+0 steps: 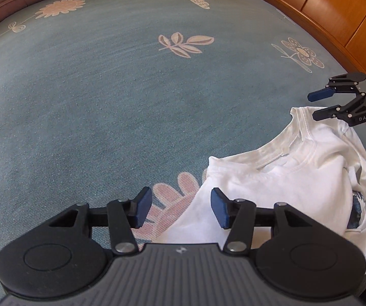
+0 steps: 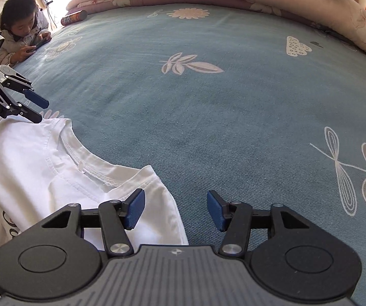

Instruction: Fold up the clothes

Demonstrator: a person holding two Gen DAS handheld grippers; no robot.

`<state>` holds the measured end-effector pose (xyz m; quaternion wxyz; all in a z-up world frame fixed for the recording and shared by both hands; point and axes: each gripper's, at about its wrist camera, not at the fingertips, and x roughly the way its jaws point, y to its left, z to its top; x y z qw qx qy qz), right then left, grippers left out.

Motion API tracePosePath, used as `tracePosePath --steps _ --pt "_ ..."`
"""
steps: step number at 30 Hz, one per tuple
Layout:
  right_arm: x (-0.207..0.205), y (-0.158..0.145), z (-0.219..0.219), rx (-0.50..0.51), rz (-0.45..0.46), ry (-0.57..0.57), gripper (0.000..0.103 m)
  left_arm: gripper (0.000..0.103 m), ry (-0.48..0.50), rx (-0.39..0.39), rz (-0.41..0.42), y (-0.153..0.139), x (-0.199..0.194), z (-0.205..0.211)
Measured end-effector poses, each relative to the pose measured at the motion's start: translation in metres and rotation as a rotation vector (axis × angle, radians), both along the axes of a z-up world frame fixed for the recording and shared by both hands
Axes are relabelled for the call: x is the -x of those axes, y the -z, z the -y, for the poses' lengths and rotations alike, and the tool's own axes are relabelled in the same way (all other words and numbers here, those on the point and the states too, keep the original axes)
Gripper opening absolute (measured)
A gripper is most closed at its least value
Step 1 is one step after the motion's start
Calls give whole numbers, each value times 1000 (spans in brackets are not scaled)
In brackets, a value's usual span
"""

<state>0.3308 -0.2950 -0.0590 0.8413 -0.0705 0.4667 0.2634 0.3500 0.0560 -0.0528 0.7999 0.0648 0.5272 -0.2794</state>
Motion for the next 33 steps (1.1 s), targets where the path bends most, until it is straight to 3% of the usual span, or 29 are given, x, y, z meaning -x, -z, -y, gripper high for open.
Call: tracePosePath --steps 6,8,9,10,14,20,24,29,33 --pt "5 8 -16 83 -1 -101 38 55 31 -19 -62 10 3 4" --pt "5 6 -18 84 -3 -111 25 56 17 -14 -80 11 1 4" --pt "6 5 -20 90 0 -119 9 56 16 -18 -82 10 1 5" --pt "8 4 -23 105 11 -128 4 56 20 -27 -76 9 1 7" --pt "21 -11 -24 131 84 -127 4 59 41 -31 -40 0 3 9" --pt "50 -66 -6 74 255 -56 4 67 82 50 -30 -4 -4 12" --pt "81 -101 -2 42 362 -77 4 68 129 124 -36 3 -9 16" --pt "101 -118 -3 56 401 -113 4 68 195 250 -115 12 -12 12" --pt "100 -115 -2 45 389 -116 4 64 186 278 -143 19 -8 9"
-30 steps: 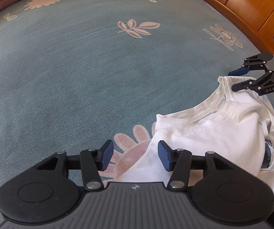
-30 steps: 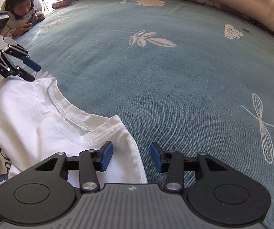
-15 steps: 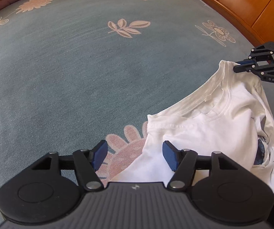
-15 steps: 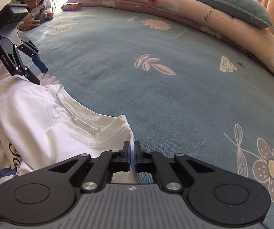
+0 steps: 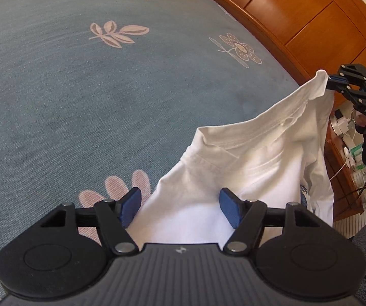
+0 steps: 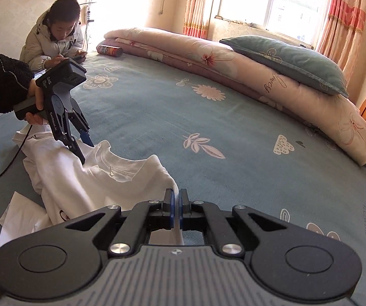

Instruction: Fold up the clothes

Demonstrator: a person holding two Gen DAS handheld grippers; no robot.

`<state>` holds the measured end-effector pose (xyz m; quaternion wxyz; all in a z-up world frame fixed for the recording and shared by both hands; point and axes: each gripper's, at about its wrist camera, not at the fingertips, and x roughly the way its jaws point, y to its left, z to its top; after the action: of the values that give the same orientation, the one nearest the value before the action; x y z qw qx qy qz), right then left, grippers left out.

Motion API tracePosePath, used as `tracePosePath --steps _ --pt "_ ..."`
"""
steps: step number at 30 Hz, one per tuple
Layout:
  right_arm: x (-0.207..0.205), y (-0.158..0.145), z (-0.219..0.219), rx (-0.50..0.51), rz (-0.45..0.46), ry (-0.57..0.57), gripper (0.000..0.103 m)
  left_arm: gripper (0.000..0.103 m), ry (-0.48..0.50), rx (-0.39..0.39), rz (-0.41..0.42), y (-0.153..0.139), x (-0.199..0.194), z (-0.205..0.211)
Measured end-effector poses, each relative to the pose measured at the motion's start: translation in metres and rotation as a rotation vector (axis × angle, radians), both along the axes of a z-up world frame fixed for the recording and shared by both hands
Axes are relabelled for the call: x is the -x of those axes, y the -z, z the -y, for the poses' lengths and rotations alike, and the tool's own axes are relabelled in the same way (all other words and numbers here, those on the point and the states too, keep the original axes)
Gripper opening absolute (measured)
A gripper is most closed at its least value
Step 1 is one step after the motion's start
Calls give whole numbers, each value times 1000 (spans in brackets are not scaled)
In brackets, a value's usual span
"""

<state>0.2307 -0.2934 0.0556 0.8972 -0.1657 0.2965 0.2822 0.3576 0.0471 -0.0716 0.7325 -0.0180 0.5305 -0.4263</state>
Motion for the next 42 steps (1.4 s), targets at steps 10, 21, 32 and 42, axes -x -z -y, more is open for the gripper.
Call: tracePosePath --steps 10,21,32,42 --pt "-17 9 -2 6 -4 36 4 14 -33 45 146 -37 22 -16" --pt "-38 18 -19 94 24 90 4 0 -159 -79 393 -66 41 -15" --pt "-128 39 -59 221 80 167 4 0 -338 -238 536 -76 -9 -11" --pt "-237 62 -83 281 121 270 4 0 -467 -325 589 -79 -97 -4"
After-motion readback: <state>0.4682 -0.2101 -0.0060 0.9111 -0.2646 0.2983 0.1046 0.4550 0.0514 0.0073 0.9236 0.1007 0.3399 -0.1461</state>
